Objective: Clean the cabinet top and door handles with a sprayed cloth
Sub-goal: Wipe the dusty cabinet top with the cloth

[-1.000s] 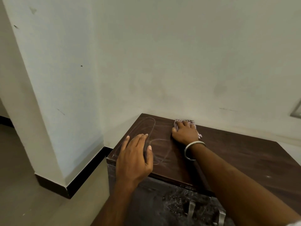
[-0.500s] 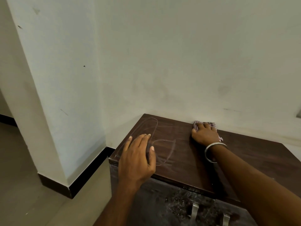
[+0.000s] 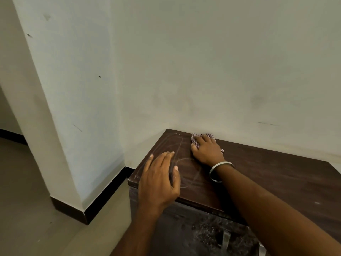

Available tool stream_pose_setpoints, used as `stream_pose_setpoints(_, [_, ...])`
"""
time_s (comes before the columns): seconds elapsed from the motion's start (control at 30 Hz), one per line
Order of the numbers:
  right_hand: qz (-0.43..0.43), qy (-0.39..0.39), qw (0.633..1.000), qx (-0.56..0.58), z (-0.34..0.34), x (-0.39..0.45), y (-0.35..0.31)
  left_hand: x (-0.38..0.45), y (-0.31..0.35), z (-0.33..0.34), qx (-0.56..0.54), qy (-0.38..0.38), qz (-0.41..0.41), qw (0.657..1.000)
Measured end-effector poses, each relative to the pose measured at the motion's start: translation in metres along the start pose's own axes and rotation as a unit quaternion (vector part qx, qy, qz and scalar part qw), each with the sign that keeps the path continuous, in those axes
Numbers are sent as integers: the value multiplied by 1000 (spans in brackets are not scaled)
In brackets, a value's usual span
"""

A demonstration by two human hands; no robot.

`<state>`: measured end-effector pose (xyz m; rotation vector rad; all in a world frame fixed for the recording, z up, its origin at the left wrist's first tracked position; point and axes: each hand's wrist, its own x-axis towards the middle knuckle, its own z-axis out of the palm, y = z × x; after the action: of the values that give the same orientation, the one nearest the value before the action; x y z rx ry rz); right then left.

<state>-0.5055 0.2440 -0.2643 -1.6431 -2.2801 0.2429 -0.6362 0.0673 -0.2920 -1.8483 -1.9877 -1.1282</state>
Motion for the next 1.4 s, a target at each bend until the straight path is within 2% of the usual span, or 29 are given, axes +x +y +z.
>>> stream_pose_setpoints(0.13, [51,35,998,-30,-13,-8,39,-1,0,1,-2,2,0,1000])
stream_pose_setpoints(0.3, [111,10,993,-42,-16,-16,42,-1,0,2,9,-2,1,1000])
stream_pose_setpoints(0.37, [98,9,994,-43,-11,-23,21,0,1,1,12,-1,2,1000])
stream_pose_setpoints(0.53, [-5,-10,1000,-10,10,-49,-36,0,0,1,22,-3,5,1000])
stream_pose_setpoints(0.67, [-46,-14,999,4,-1,-67,-33,0,1,-1,19,1,5,1000])
stream_pose_setpoints(0.77, [-33,8,999,-17,-15,-76,-6,0,1,-1,18,0,-1,1000])
stream_pose_setpoints(0.93, [58,32,997,-34,-36,-84,50,0,0,0,12,-5,-4,1000])
stream_pose_setpoints(1.07, [95,24,995,-36,-30,-83,43,0,0,2,14,-5,-2,1000])
stream_pose_setpoints(1.3, [14,29,999,-13,-5,-110,-32,0,1,1,17,-9,0,1000])
stream_pose_setpoints(1.4, [-14,30,999,1,3,-122,-46,1,0,1,15,-17,2,1000])
